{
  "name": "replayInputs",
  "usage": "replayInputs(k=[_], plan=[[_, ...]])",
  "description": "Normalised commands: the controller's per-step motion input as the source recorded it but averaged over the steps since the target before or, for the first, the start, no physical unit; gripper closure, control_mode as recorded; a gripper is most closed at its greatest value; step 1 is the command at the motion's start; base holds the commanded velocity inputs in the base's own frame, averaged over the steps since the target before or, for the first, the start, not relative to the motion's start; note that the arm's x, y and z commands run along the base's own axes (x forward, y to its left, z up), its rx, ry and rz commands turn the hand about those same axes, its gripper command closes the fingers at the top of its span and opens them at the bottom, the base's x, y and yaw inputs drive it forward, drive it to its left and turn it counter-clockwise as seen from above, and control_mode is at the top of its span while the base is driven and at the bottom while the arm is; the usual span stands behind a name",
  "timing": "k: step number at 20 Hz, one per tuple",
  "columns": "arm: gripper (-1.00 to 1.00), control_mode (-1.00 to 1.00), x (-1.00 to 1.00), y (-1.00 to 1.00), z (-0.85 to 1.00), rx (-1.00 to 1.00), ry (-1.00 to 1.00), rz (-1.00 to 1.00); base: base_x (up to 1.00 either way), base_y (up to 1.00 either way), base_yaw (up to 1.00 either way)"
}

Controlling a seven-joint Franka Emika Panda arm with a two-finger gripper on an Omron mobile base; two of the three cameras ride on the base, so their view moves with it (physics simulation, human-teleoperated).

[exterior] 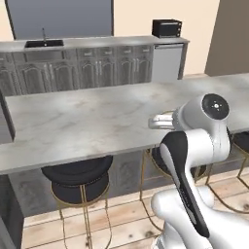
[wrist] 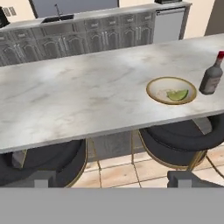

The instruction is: There is a bowl on the dining counter. Grab a lemon wedge from the fridge and place it in the bowl. Then get the liquor bottle and glass cup from the cabinet and place them next to the bowl.

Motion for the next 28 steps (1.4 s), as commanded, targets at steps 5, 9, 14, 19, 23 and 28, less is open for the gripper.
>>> replayInputs(k=[5,9,14,19,23,28], plan=[[-1.00,1.00,0.00,0.00,0.00,0.00,0.00,0.00,-0.06,1.00,0.00],[-1.00,1.00,0.00,0.00,0.00,0.00,0.00,0.00,-0.03,1.00,0.04],[-1.00,1.00,0.00,0.00,0.00,0.00,0.00,0.00,-0.01,1.00,0.09],[-1.00,1.00,0.00,0.00,0.00,0.00,0.00,0.00,0.00,1.00,0.09],[-1.00,1.00,0.00,0.00,0.00,0.00,0.00,0.00,0.03,1.00,0.04],[-1.00,1.00,0.00,0.00,0.00,0.00,0.00,0.00,0.32,1.00,0.01]])
